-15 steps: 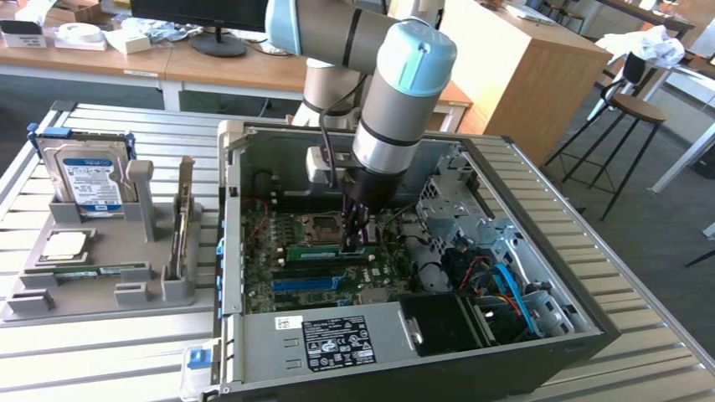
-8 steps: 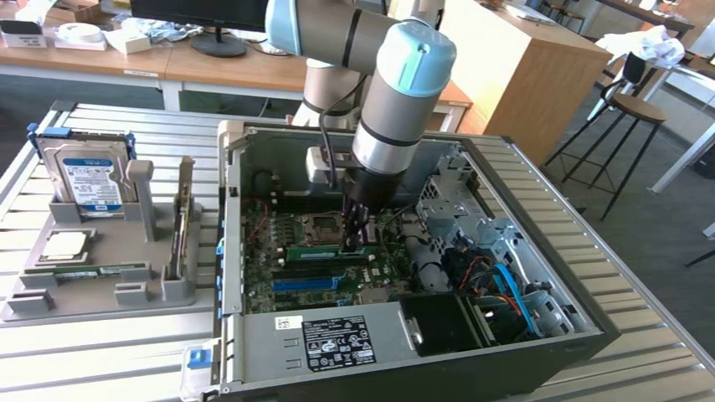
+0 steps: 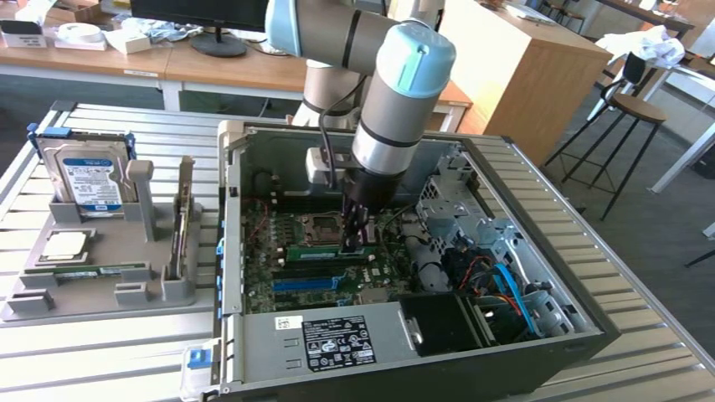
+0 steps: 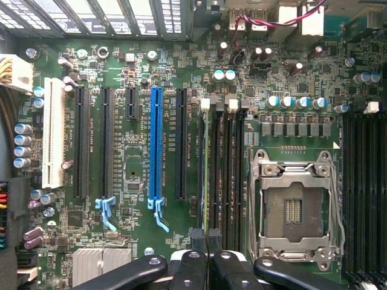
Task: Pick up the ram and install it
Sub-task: 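Insert the ram into the slot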
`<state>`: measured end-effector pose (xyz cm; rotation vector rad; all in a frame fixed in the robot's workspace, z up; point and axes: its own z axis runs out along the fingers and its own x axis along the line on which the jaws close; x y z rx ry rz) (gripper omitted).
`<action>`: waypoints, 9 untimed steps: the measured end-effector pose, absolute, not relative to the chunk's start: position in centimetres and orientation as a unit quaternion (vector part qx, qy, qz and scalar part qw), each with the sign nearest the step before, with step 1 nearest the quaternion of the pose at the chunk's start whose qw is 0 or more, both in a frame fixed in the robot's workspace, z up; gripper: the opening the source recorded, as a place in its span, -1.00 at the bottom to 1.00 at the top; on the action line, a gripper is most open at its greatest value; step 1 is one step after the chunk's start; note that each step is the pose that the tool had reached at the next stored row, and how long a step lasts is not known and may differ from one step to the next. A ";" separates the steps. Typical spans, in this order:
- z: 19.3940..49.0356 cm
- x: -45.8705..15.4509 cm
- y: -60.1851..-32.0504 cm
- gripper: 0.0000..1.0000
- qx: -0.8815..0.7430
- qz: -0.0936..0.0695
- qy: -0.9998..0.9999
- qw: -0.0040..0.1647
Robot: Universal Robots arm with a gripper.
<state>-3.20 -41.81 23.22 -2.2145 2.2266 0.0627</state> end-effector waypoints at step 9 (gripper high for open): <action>23.1 -3.2 -41.8 -0.77 -0.705 0.020 0.709 0.000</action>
